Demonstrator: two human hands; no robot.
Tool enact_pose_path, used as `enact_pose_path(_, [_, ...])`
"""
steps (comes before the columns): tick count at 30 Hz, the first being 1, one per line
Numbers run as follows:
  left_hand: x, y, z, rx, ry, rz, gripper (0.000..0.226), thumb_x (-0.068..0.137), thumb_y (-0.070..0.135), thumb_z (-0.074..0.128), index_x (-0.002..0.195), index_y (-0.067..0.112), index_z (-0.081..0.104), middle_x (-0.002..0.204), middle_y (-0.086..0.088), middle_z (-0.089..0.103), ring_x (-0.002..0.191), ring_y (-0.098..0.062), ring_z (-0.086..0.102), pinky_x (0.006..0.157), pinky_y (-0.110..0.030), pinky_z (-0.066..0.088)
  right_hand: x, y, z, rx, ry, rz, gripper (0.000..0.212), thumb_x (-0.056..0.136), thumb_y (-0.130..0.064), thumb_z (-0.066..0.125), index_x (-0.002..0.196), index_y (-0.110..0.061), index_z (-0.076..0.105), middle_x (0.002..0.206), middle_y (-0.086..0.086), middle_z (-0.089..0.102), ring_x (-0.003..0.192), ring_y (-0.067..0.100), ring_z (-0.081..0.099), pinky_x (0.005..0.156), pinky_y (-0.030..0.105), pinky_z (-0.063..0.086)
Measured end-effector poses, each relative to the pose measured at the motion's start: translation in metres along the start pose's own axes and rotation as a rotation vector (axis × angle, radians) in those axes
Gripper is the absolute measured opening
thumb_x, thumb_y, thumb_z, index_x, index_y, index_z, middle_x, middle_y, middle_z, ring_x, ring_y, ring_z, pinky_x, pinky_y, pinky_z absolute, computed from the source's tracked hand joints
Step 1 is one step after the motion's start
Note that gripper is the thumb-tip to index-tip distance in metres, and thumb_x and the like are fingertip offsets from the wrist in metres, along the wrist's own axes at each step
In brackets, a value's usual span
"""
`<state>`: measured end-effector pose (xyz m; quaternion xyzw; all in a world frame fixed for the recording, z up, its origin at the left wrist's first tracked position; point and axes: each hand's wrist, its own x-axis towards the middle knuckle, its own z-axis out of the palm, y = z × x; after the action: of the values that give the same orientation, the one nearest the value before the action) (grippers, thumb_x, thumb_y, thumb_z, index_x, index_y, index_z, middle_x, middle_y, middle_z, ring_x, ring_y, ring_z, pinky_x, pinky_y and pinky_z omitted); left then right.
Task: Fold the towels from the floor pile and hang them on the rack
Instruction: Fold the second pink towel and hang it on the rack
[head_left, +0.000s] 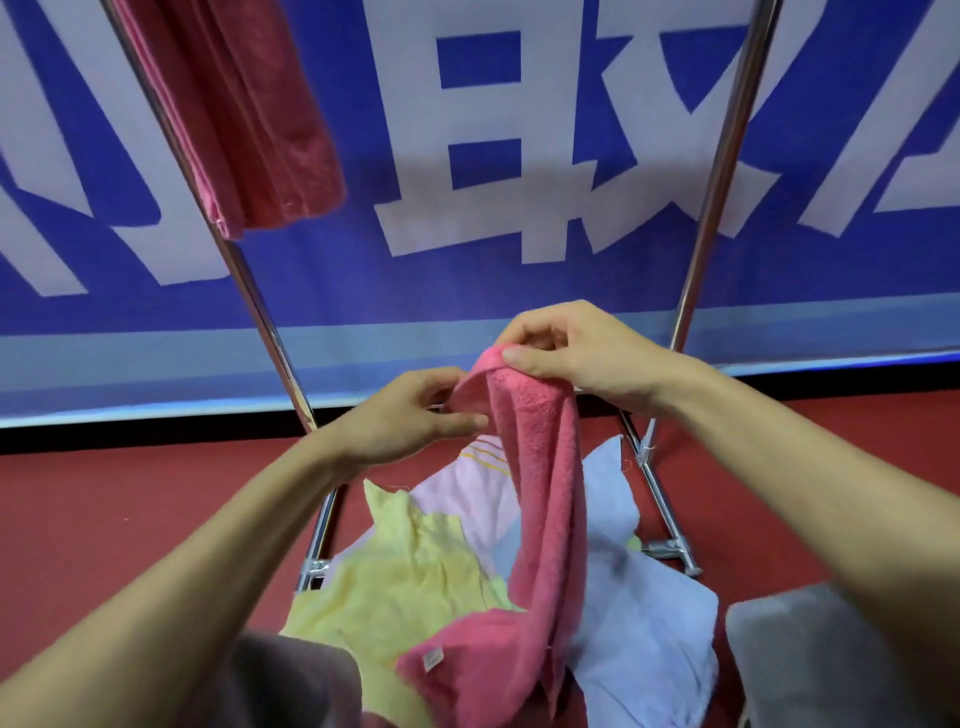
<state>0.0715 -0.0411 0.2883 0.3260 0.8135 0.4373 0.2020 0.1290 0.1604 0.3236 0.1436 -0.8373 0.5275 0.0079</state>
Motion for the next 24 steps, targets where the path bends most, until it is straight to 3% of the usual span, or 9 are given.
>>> enact_pose_path(2, [-0.002, 0.003, -0.004, 0.11, -0.056, -0.008, 0.031, 0.081, 0.024, 0.073, 0.103, 0.004, 0.064, 0.108, -0.021, 0.066, 0.103, -0.036, 0.063, 0.095, -0.052, 0.047, -0.007, -0.001, -0.003, 0.005, 0.001, 0.009, 0.007, 0.089, -0.01, 0.064, 0.086, -0.01, 0.07, 0.068, -0.011, 0.067, 0.065, -0.003, 0.057, 0.064, 0.012, 0.043])
enact_pose_path(6, [-0.008, 0.015, -0.014, 0.201, -0.089, 0.001, 0.043, 0.075, 0.042, 0.072, 0.094, 0.003, 0.064, 0.1, -0.029, 0.063, 0.081, -0.019, 0.055, 0.088, -0.053, 0.047, -0.016, 0.007, -0.008, 0.047, 0.197, 0.031, 0.012, 0.089, -0.011, 0.064, 0.08, -0.015, 0.07, 0.072, -0.005, 0.064, 0.067, 0.002, 0.055, 0.066, 0.015, 0.042])
enact_pose_path(8, [-0.013, 0.019, -0.014, 0.175, -0.024, -0.009, 0.034, 0.081, 0.033, 0.073, 0.091, 0.002, 0.064, 0.094, -0.03, 0.064, 0.078, -0.018, 0.054, 0.085, -0.05, 0.049, -0.018, 0.01, -0.012, 0.027, 0.304, 0.054, 0.013, 0.09, -0.013, 0.063, 0.08, -0.016, 0.07, 0.076, -0.001, 0.064, 0.071, 0.006, 0.054, 0.069, 0.018, 0.042])
enact_pose_path(12, [-0.019, 0.023, -0.015, 0.089, 0.076, -0.072, 0.029, 0.086, 0.023, 0.068, 0.091, -0.005, 0.064, 0.073, -0.009, 0.059, 0.067, -0.015, 0.052, 0.062, -0.023, 0.047, -0.022, 0.013, -0.019, 0.083, 0.388, 0.122, 0.014, 0.091, -0.013, 0.061, 0.089, -0.003, 0.07, 0.085, 0.005, 0.065, 0.078, 0.01, 0.055, 0.077, 0.024, 0.043])
enact_pose_path(15, [-0.023, 0.018, -0.022, 0.251, 0.038, -0.123, 0.023, 0.087, 0.03, 0.066, 0.086, 0.007, 0.069, 0.074, -0.001, 0.063, 0.069, -0.011, 0.055, 0.071, -0.03, 0.047, -0.023, 0.012, -0.018, 0.067, 0.387, 0.144, 0.013, 0.091, -0.011, 0.06, 0.084, -0.007, 0.069, 0.078, 0.0, 0.062, 0.071, 0.006, 0.052, 0.071, 0.019, 0.041])
enact_pose_path(18, [-0.023, 0.018, -0.021, 0.441, 0.036, -0.148, 0.029, 0.09, 0.034, 0.061, 0.083, 0.007, 0.066, 0.071, 0.0, 0.056, 0.066, -0.012, 0.048, 0.066, -0.028, 0.041, -0.021, 0.017, -0.018, 0.039, 0.417, 0.183, 0.018, 0.092, -0.012, 0.059, 0.076, -0.014, 0.067, 0.072, -0.003, 0.058, 0.067, 0.006, 0.049, 0.069, 0.02, 0.041])
enact_pose_path(20, [-0.025, 0.024, -0.015, 0.372, 0.098, -0.096, 0.031, 0.092, 0.031, 0.059, 0.083, 0.001, 0.063, 0.071, -0.004, 0.053, 0.067, -0.013, 0.046, 0.063, -0.027, 0.038, -0.019, 0.023, -0.018, 0.036, 0.461, 0.22, 0.018, 0.092, -0.013, 0.059, 0.076, -0.013, 0.066, 0.073, -0.003, 0.059, 0.07, 0.008, 0.051, 0.073, 0.026, 0.044])
enact_pose_path(24, [-0.028, 0.036, -0.006, -0.007, 0.219, -0.037, 0.026, 0.094, 0.023, 0.057, 0.084, 0.0, 0.062, 0.07, -0.006, 0.053, 0.064, -0.013, 0.048, 0.056, -0.019, 0.042, -0.017, 0.031, -0.015, -0.043, 0.514, 0.262, 0.012, 0.09, -0.016, 0.06, 0.081, -0.012, 0.067, 0.076, -0.001, 0.062, 0.072, 0.01, 0.054, 0.075, 0.028, 0.045])
